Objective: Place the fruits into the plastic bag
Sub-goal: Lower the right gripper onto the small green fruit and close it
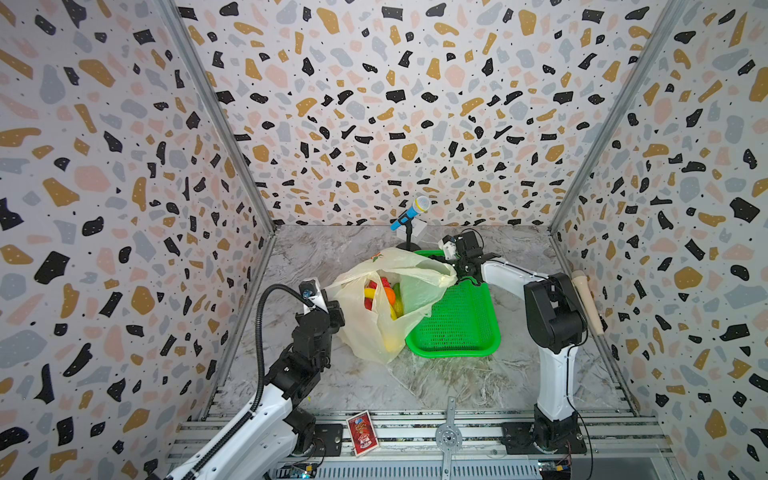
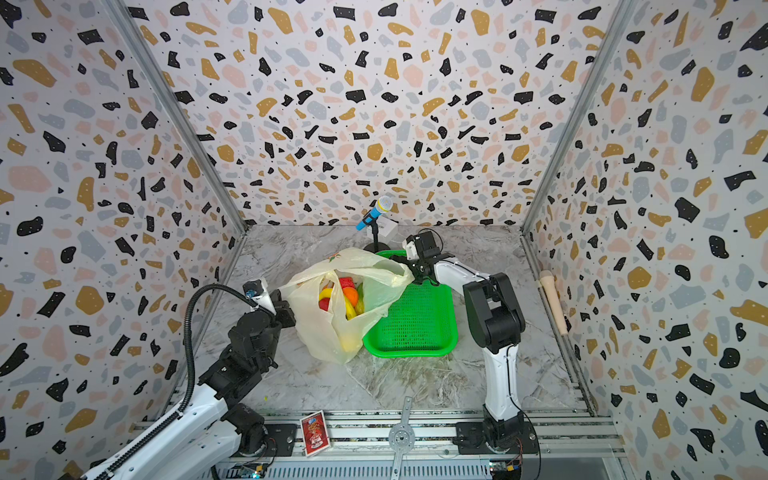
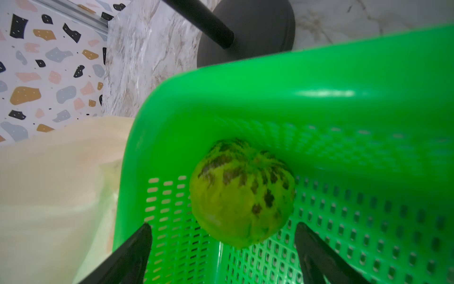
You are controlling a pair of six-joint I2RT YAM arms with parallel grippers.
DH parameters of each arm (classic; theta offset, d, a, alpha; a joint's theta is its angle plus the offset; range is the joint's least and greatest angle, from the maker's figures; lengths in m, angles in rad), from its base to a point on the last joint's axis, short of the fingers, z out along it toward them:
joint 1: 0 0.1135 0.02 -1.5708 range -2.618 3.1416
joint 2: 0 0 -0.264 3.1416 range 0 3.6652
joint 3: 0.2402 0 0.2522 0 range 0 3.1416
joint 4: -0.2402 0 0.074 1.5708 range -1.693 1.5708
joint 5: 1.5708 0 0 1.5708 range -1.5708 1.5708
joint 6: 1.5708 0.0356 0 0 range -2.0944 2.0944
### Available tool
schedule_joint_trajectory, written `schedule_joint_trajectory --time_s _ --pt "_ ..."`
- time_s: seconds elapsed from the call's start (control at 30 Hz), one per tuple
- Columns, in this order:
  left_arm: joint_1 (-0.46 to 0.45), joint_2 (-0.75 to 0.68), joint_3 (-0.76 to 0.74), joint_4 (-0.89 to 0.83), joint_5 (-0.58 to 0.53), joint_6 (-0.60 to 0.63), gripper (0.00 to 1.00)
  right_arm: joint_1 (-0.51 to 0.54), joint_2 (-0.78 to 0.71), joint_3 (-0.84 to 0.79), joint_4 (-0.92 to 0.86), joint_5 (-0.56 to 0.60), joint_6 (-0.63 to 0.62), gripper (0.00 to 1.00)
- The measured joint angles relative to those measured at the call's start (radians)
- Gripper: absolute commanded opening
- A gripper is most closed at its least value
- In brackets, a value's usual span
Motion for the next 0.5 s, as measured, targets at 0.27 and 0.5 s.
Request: schedule_joint_trajectory --time_s 0.27,0.5 --pt "0.000 -0.003 0.000 0.000 0.000 0.004 0.00 0.006 0.107 0.091 -0.005 0.034 0.008 0.79" --pt "0.000 -0.013 0.000 0.000 0.000 0.006 0.00 0.025 0.119 0.117 -0.021 0.084 -0.001 0.37"
